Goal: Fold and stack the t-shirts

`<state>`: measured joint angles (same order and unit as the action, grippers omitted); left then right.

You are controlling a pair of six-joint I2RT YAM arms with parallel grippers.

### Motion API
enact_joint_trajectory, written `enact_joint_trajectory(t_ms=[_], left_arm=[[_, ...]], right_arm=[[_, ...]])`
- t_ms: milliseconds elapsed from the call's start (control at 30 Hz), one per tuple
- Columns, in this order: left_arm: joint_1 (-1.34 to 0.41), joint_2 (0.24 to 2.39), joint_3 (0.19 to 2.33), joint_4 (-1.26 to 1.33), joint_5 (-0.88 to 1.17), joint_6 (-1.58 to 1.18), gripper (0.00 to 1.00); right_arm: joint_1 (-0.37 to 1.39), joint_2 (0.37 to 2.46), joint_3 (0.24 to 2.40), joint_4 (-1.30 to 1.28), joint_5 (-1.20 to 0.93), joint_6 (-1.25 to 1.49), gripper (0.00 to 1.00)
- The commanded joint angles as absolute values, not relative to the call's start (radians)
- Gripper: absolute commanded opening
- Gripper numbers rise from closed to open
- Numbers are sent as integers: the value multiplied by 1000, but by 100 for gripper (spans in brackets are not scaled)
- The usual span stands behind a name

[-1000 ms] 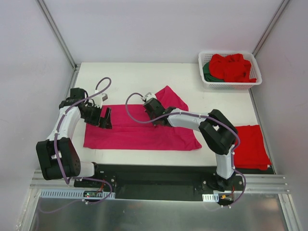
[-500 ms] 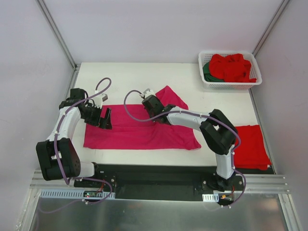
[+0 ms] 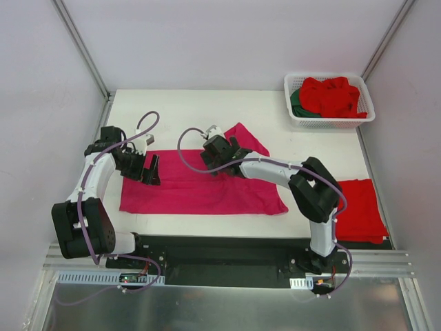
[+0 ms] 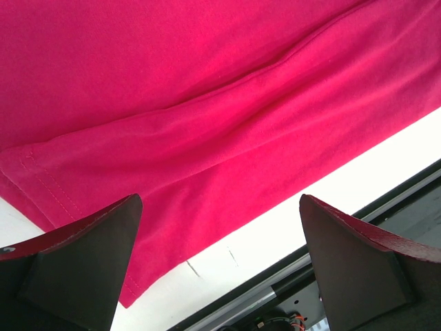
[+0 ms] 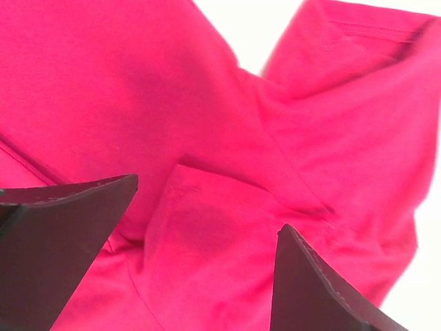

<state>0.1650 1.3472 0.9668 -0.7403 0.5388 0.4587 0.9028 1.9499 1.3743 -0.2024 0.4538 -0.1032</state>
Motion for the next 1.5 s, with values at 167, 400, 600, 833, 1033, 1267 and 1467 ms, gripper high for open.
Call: enact_joint_trajectory(t_ms=[167, 400, 600, 833, 1033, 1267, 1467], left_arm=[[179, 1396, 1126, -736, 570, 390, 99], [184, 1531, 1227, -677, 557, 380, 99], [184, 1632, 1311, -669, 486, 435, 99], [184, 1719, 1350, -670, 387, 483, 99], [187, 1743, 1371, -672, 405, 469, 99], [186, 1698, 1335, -670, 433, 471, 99], [186, 1667, 1278, -670, 431, 488, 99]], right_arm=[[726, 1789, 1512, -398, 335, -61, 91], [560, 2009, 1931, -797, -86, -175, 91], [534, 2166, 2150, -900, -84, -264, 88], [535, 2313, 2267, -948, -81, -278, 84], [538, 2329, 2226, -832, -63, -267, 78], [543, 2382, 2251, -756, -243, -247, 75], [552, 2404, 2210, -667, -311, -187, 71]])
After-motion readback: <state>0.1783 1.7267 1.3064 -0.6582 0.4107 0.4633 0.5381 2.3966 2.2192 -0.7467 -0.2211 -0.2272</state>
